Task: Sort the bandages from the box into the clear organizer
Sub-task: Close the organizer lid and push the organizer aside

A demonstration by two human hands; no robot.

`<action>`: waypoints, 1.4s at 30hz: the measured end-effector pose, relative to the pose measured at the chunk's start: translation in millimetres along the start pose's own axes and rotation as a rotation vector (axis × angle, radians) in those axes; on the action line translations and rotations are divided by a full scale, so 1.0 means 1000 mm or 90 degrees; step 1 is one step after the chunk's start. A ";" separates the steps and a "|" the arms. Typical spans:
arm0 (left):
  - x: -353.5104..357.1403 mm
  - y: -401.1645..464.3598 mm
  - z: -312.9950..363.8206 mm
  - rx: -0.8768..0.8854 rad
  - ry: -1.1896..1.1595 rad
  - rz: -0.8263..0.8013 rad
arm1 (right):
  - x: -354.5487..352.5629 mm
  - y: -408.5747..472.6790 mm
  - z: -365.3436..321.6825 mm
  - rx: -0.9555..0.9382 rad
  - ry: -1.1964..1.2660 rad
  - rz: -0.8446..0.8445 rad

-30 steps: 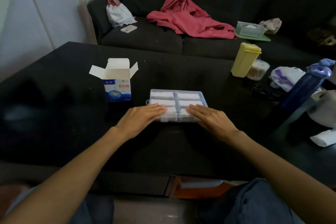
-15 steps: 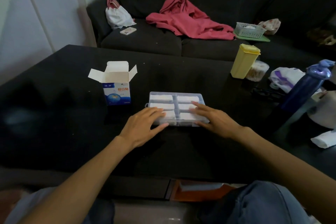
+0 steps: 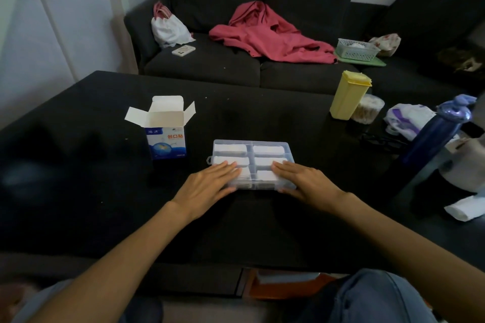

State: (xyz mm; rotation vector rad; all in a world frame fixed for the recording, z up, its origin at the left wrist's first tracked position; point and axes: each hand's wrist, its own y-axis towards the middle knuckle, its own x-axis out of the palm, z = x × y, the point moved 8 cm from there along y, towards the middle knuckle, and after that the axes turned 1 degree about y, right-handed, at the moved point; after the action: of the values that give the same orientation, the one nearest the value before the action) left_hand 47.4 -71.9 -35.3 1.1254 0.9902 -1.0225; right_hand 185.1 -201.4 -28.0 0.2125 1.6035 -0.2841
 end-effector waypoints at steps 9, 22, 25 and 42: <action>0.001 0.000 0.002 -0.003 0.019 0.077 | 0.007 -0.002 0.000 -0.001 -0.009 0.047; 0.002 0.004 0.007 -0.018 0.047 0.093 | 0.005 -0.001 -0.003 0.001 -0.019 0.067; -0.002 0.008 0.005 -0.019 0.030 0.084 | 0.003 0.000 -0.003 0.008 -0.010 0.070; -0.018 0.031 -0.016 -0.208 -0.141 -0.093 | -0.031 0.041 -0.006 0.061 0.034 -0.071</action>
State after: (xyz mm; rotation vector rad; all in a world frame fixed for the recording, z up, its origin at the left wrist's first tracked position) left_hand 71.5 -50.4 -14.0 0.6645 1.0272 -1.0322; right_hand 193.8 -159.1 1.2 0.2054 1.6588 -0.4455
